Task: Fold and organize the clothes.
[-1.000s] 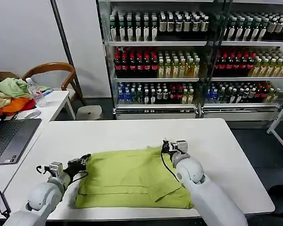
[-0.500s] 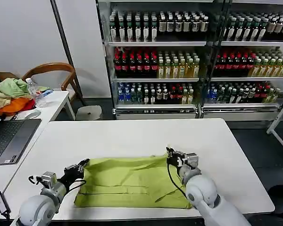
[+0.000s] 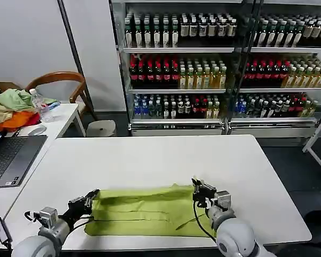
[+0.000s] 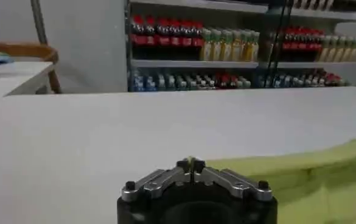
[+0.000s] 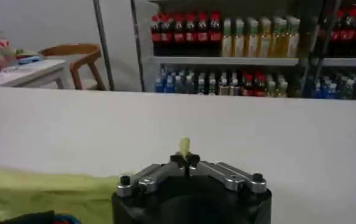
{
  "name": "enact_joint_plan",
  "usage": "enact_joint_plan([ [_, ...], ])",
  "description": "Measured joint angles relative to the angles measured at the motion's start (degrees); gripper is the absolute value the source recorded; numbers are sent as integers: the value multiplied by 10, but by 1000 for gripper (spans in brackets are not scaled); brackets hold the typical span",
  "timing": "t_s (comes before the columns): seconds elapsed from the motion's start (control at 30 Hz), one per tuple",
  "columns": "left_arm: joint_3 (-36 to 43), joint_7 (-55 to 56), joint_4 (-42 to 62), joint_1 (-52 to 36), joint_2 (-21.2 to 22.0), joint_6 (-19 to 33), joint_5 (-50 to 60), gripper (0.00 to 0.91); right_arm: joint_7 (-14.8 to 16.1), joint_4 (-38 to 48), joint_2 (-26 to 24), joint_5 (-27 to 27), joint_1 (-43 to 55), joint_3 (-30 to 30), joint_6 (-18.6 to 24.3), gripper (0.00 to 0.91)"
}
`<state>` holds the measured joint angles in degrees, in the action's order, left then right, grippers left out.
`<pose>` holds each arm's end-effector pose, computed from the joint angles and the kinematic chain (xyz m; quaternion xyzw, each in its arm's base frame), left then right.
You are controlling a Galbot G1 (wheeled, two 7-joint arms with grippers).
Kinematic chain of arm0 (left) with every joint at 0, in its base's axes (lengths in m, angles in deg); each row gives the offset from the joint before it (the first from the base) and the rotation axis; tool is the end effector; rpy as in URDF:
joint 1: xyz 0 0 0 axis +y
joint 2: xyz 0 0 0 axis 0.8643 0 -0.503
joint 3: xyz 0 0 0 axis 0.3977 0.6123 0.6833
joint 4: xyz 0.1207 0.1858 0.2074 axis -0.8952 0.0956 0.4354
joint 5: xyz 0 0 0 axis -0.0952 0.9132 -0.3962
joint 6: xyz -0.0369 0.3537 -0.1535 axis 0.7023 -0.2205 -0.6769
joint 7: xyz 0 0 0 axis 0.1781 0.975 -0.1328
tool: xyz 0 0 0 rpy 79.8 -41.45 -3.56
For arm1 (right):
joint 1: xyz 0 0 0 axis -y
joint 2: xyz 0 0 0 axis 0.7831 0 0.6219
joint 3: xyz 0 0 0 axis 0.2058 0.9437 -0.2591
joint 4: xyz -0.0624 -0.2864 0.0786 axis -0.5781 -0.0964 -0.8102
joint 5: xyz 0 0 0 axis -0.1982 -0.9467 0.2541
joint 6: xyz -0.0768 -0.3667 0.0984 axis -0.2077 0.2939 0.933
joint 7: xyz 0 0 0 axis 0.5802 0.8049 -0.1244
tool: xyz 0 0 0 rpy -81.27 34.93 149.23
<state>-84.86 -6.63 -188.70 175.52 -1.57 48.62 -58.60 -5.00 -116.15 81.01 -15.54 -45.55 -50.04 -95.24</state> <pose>0.2730 0.1043 -0.2532 -0.1292 -0.9666 0.0073 0.2214 0.2941 0.0578 -0.2162 0.1240 -0.9693 0.0116 0.2122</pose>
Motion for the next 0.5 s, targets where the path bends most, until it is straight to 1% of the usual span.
enact_joint_plan([
  [0.27, -9, -2, -15, 27, -8, -4, 2, 40, 0, -10, -6, -12, -27, 4, 3, 0],
  [0.5, -1, -1, -11, 29, -2, -3, 15, 40, 0, -17, -11, -31, -47, 6, 8, 0],
])
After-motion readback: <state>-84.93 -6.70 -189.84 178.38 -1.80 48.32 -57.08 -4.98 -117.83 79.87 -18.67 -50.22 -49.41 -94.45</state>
